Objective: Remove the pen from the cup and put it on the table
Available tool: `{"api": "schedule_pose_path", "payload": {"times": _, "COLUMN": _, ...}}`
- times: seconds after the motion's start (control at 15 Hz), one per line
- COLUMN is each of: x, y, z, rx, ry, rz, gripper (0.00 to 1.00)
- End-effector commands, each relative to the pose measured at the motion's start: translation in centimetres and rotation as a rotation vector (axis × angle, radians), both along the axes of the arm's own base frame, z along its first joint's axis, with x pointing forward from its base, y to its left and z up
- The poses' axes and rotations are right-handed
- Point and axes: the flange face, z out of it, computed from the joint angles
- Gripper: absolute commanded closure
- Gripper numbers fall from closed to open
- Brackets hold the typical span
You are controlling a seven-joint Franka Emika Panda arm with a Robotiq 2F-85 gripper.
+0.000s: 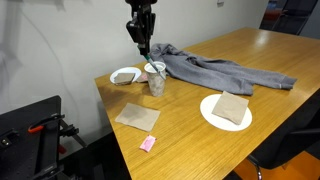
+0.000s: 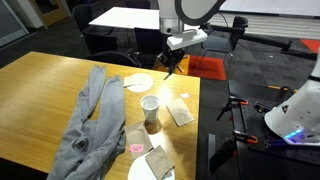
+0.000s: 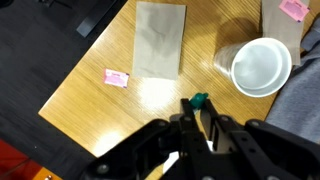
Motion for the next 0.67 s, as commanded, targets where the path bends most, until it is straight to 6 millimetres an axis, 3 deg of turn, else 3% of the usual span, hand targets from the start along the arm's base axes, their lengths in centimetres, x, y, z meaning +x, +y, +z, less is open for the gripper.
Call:
{"api": "schedule_pose_path", "payload": {"times": 0.0, "x": -0.83, "y": -0.75, "z": -0.55, "rx": -0.013, "ry": -0.019, "rz": 0.163, "gripper": 0.96}}
{"api": "schedule_pose_path", "payload": {"times": 0.13, "x": -0.9, "y": -1.08, "z": -0.83, "rx": 0.007, "ry": -0.007, "rz": 0.211, "gripper": 0.96}}
{"api": "schedule_pose_path", "payload": {"times": 0.2, "x": -0.52, "y": -0.63, "z": -0.87, "rx": 0.001, "ry": 0.002, "rz": 0.164, "gripper": 0.85}}
{"api": "schedule_pose_path", "payload": {"times": 0.6, "x": -0.64, "y": -0.88, "z": -1.03, "rx": 0.003, "ry": 0.004, "rz": 0.196, "gripper": 0.85}}
